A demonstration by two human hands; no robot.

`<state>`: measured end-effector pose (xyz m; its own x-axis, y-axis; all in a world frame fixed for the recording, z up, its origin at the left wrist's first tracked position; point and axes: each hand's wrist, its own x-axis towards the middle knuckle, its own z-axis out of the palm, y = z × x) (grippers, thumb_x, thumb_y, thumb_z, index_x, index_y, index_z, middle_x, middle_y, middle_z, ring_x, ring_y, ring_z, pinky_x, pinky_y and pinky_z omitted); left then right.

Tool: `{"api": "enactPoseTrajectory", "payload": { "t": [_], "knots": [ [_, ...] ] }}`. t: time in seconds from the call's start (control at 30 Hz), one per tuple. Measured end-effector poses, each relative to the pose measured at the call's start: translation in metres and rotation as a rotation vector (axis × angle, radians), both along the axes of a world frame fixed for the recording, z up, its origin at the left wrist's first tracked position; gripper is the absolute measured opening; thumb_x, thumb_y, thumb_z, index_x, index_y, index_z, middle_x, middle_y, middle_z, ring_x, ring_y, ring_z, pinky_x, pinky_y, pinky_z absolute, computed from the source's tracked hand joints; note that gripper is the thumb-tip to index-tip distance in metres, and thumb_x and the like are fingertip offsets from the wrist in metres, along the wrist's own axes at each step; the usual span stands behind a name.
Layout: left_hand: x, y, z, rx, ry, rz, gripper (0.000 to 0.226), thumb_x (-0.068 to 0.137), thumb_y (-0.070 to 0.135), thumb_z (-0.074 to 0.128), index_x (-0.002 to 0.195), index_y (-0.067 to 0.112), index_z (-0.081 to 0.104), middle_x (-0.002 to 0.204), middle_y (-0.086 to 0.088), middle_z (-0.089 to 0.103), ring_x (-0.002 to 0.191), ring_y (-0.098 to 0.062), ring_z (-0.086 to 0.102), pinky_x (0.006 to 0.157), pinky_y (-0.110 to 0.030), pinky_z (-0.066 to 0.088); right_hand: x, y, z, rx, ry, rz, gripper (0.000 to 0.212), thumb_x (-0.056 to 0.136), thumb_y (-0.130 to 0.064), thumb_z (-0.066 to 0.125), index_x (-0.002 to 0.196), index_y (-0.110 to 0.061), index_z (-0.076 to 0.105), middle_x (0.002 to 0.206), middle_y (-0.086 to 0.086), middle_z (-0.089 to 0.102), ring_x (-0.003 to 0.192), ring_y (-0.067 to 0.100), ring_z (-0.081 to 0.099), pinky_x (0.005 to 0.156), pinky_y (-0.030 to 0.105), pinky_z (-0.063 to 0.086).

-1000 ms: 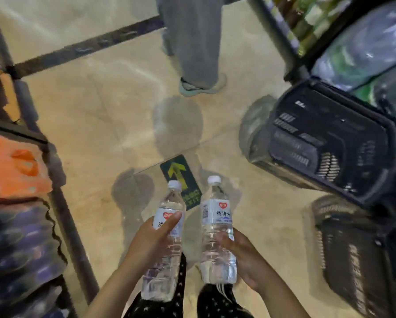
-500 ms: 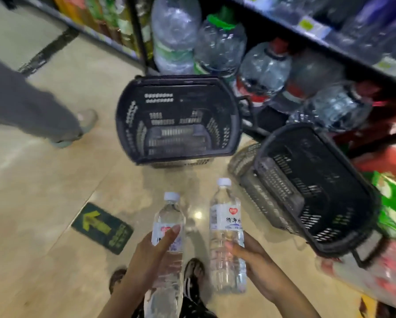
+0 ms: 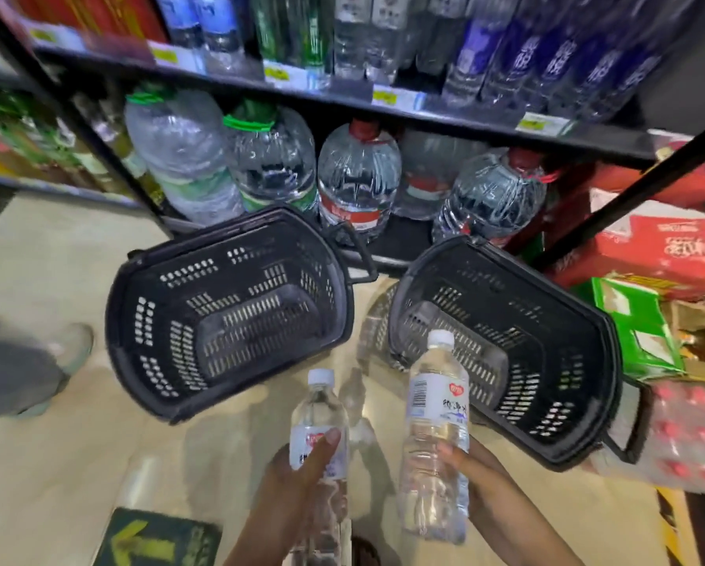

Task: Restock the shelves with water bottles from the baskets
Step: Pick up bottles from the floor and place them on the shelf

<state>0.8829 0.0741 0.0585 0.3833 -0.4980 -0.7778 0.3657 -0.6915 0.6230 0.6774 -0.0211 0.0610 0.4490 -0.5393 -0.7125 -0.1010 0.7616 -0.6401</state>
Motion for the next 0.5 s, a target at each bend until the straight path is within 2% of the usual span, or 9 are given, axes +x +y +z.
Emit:
{"api": "enactPoseTrajectory", "payload": {
  "t": [0.07, 0.13, 0.2, 0.23, 0.3, 0.37, 0.43, 0.5],
  "knots": [
    [0.020, -0.022, 0.009, 0.006, -0.027, -0.043, 0.041, 0.080, 0.051, 0.062, 0.076, 0.011, 0.070, 0.053, -0.003, 0.064, 0.040, -0.009, 0.053, 0.041, -0.015, 0.037, 0.012, -0.017, 0.006, 0.010, -0.041, -0.014, 0.070, 0.057, -0.035, 0.085, 0.119, -0.008, 0.065, 0.111, 0.019, 0.069, 0.100, 0.032, 0.068, 0.079, 0.034, 0.054],
    [0.038, -0.047, 0.018, -0.022, -0.055, -0.079, 0.051, 0.072, 0.060, 0.063, 0.082, 0.011, 0.072, 0.063, -0.009, 0.070, 0.048, -0.010, 0.058, 0.047, -0.017, 0.043, 0.025, -0.035, 0.008, 0.014, -0.054, -0.046, 0.085, 0.046, -0.042, 0.092, 0.120, -0.010, 0.065, 0.113, 0.018, 0.069, 0.103, 0.032, 0.067, 0.081, 0.036, 0.053],
    [0.056, -0.078, 0.027, -0.064, -0.069, -0.093, 0.054, 0.070, 0.064, 0.067, 0.085, 0.013, 0.072, 0.069, -0.008, 0.073, 0.052, -0.009, 0.063, 0.050, -0.018, 0.046, 0.039, -0.059, 0.008, 0.026, -0.077, -0.092, 0.093, 0.040, -0.042, 0.094, 0.122, -0.010, 0.064, 0.115, 0.018, 0.068, 0.105, 0.032, 0.067, 0.082, 0.038, 0.052],
    [0.062, -0.092, 0.027, -0.073, -0.086, -0.109, 0.048, 0.072, 0.062, 0.066, 0.083, 0.015, 0.071, 0.062, -0.003, 0.071, 0.047, -0.006, 0.061, 0.046, -0.016, 0.045, 0.044, -0.071, 0.009, 0.030, -0.088, -0.111, 0.093, 0.040, -0.040, 0.095, 0.122, -0.010, 0.064, 0.116, 0.017, 0.068, 0.106, 0.032, 0.066, 0.084, 0.039, 0.051],
    [0.069, -0.124, 0.034, -0.096, -0.123, -0.152, 0.039, 0.079, 0.056, 0.059, 0.072, 0.018, 0.064, 0.044, 0.007, 0.060, 0.034, 0.000, 0.051, 0.037, -0.011, 0.038, 0.055, -0.098, 0.012, 0.026, -0.121, -0.131, 0.078, 0.052, -0.036, 0.091, 0.121, -0.009, 0.065, 0.114, 0.016, 0.069, 0.103, 0.030, 0.068, 0.083, 0.039, 0.053],
    [0.071, -0.160, 0.042, -0.112, -0.144, -0.177, 0.033, 0.082, 0.053, 0.057, 0.070, 0.023, 0.060, 0.041, 0.016, 0.058, 0.036, 0.005, 0.054, 0.034, -0.006, 0.035, 0.063, -0.130, 0.016, 0.024, -0.126, -0.154, 0.065, 0.064, -0.030, 0.085, 0.120, -0.007, 0.064, 0.110, 0.018, 0.070, 0.097, 0.031, 0.069, 0.076, 0.038, 0.057],
    [0.073, -0.196, 0.049, -0.142, -0.144, -0.165, 0.029, 0.076, 0.058, 0.057, 0.077, 0.029, 0.063, 0.051, 0.020, 0.064, 0.046, 0.007, 0.061, 0.038, -0.007, 0.039, 0.072, -0.163, 0.022, -0.021, -0.123, -0.141, 0.080, 0.052, -0.038, 0.091, 0.120, -0.006, 0.063, 0.108, 0.020, 0.070, 0.094, 0.032, 0.070, 0.072, 0.039, 0.058],
    [0.073, -0.238, 0.055, -0.152, -0.190, -0.166, 0.036, 0.067, 0.066, 0.055, 0.073, 0.032, 0.063, 0.056, 0.016, 0.067, 0.052, 0.002, 0.062, 0.046, -0.014, 0.043, 0.080, -0.206, 0.026, -0.087, -0.121, -0.120, 0.096, 0.039, -0.044, 0.094, 0.121, -0.006, 0.061, 0.109, 0.018, 0.070, 0.096, 0.031, 0.070, 0.077, 0.040, 0.057]
  ]
}}
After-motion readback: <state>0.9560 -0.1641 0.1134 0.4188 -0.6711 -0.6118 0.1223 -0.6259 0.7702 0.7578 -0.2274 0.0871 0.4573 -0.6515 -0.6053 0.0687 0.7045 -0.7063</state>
